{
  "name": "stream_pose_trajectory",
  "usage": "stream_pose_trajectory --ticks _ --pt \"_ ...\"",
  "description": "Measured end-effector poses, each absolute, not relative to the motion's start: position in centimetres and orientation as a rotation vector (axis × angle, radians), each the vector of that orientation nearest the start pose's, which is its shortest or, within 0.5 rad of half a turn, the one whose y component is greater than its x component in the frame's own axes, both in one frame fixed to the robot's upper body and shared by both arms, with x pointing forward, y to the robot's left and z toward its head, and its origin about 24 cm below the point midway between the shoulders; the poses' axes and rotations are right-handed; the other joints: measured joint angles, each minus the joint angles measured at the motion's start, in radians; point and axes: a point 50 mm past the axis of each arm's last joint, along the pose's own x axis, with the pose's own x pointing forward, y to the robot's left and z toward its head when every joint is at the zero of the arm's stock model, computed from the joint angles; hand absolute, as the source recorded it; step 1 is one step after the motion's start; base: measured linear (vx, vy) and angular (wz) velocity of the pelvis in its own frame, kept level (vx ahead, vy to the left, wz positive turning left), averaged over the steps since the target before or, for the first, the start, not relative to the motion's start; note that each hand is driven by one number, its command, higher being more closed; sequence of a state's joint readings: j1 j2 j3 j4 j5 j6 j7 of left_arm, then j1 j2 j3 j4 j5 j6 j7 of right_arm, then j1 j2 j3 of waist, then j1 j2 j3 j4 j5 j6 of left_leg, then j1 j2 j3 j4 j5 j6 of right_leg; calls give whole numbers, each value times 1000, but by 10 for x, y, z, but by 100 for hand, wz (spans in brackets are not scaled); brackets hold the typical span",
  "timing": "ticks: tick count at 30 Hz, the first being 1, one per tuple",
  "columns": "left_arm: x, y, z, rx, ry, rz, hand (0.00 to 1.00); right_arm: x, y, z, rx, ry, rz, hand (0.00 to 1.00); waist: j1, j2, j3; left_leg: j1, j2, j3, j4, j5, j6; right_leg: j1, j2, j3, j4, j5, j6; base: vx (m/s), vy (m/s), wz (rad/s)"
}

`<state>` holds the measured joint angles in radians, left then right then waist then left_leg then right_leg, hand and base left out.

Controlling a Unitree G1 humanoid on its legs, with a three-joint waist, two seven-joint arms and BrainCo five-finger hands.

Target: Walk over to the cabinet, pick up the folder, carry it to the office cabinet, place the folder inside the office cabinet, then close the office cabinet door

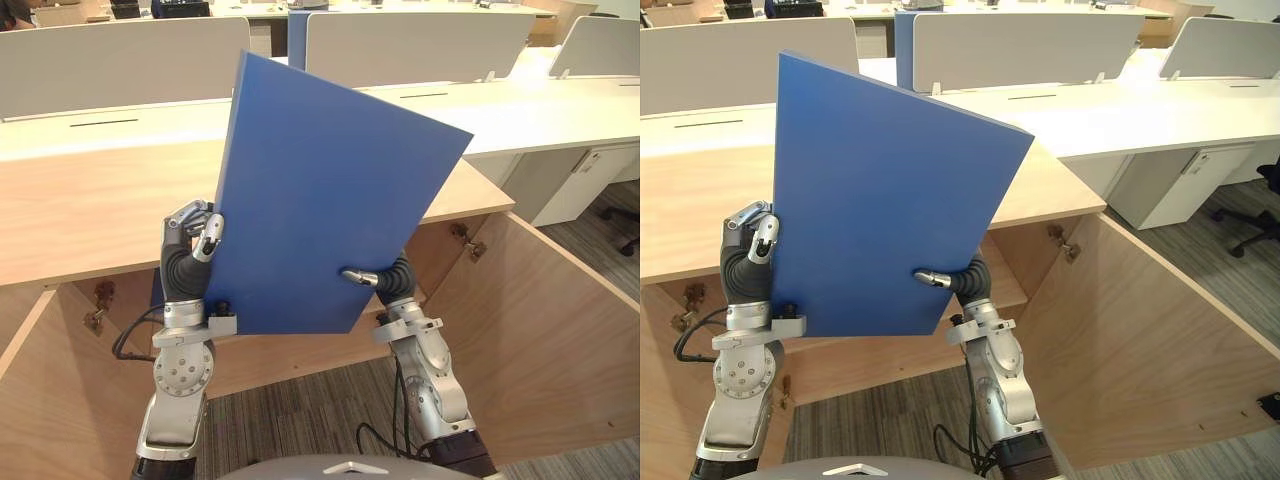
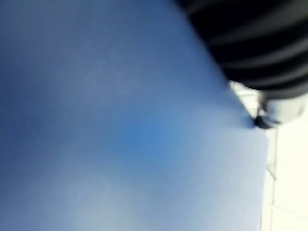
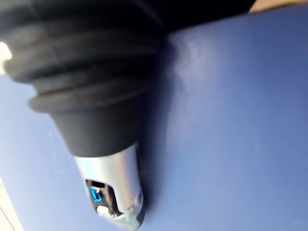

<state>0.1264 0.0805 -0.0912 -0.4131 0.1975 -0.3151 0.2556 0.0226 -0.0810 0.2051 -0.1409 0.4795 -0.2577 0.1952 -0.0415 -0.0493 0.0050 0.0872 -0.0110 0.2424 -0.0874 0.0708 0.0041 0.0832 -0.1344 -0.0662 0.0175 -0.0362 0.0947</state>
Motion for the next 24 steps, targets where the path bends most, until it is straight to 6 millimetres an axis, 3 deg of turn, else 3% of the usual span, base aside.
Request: stream_pose_trajectory --ticks 1,17,24 --pt "207 149 136 172 -634 156 0 238 -115 91 404 -351 370 100 1 0 0 0 0 -1 0 1 0 0 0 0 1 -1 -2 0 0 0" --pt "206 146 120 184 -556 124 0 237 -113 90 378 -343 357 100 5 3 -16 -6 0 -6 -1 9 1 -9 -1 -1 12 -1 -2 0 0 0" --pt "204 154 109 187 -500 171 0 238 -113 91 331 -351 343 100 6 5 -27 -6 0 -9 -1 12 0 -9 -1 -3 15 -1 -1 0 0 0"
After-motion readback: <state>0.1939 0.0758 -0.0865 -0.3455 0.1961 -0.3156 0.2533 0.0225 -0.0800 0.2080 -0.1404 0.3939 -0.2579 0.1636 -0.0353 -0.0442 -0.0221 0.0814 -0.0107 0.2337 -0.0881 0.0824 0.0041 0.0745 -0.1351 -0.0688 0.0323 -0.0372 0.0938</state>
